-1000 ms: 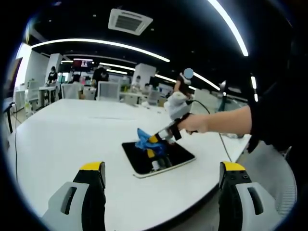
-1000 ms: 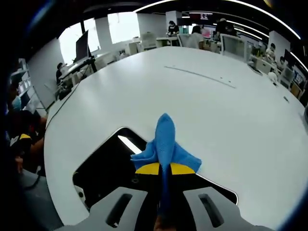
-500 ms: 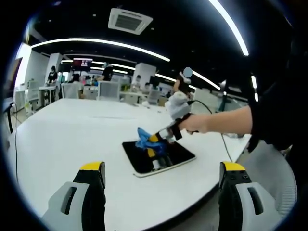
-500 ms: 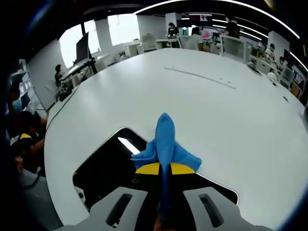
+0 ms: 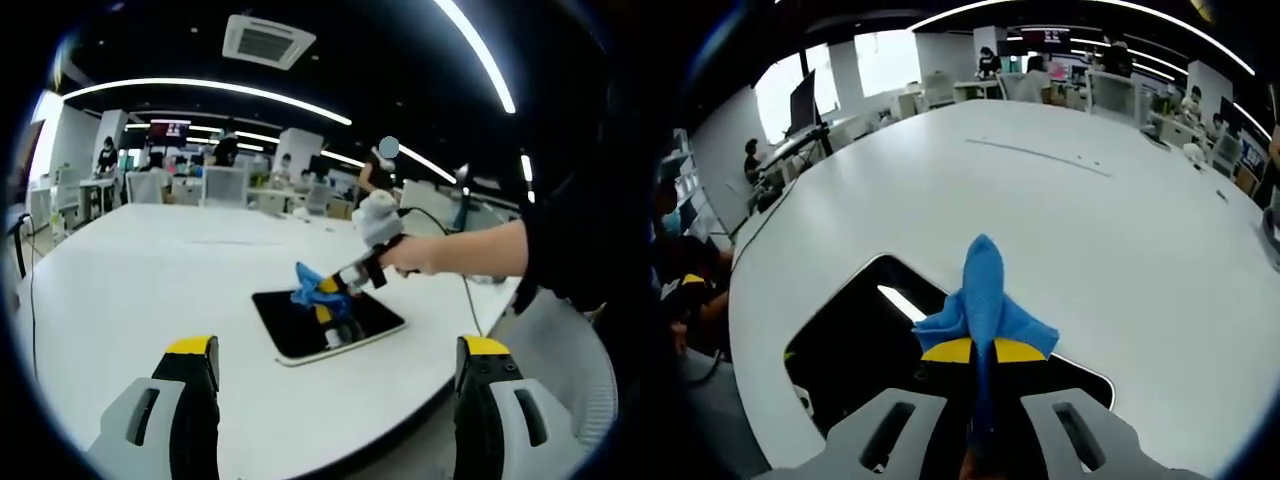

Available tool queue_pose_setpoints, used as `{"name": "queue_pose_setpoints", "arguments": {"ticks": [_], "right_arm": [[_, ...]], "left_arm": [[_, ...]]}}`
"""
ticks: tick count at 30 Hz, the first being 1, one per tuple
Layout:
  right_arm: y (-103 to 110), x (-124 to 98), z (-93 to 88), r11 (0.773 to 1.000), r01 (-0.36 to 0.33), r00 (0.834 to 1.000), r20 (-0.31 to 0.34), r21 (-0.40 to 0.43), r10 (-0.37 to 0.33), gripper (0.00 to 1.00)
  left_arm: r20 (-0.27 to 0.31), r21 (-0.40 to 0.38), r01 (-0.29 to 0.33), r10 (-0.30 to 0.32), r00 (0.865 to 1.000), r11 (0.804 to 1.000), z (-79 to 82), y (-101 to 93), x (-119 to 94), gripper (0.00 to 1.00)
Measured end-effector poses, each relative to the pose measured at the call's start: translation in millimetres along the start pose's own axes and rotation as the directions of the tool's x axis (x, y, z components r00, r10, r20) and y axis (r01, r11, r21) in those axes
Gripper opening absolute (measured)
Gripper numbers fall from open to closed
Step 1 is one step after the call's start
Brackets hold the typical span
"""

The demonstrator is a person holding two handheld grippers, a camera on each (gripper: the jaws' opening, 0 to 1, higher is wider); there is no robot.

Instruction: Wipe the mirror surface with the cleaning cloth until all visible marks leave the cleaned area.

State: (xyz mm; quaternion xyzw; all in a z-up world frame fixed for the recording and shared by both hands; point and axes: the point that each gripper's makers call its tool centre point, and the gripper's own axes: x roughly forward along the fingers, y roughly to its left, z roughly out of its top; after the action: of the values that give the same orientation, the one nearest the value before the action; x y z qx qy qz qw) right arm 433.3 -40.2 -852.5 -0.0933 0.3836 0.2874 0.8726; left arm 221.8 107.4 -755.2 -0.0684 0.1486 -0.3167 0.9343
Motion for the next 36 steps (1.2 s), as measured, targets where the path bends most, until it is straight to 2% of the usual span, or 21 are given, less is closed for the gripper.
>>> {"name": "queue_pose_setpoints", "arguments": {"ticks": [13,29,36], "right_arm": [[-12,-8,-7.5,0.999,0.027,1.000,-0.002,0.027,-0.027,0.01],[-7,-15,-14.4,0.998,0.043,0.999,0.018,0.044,-0.044,0.01],[-1,-20,-20.3,0.999,0.033,0.999,0.003,0.043,-0.034,0.01]], "left_arm": [[-0.002,-0.001,-0.001,0.001,1.000,1.000,-0.7,0.3,0,0.99],[0.005,0.000,-0.004,0.004,1.000,1.000,0.7,0.5,0,0.99],[0.010,0.000,-0.009,0.009,1.000,1.000,1.4,1.4,-1,0.99]]}}
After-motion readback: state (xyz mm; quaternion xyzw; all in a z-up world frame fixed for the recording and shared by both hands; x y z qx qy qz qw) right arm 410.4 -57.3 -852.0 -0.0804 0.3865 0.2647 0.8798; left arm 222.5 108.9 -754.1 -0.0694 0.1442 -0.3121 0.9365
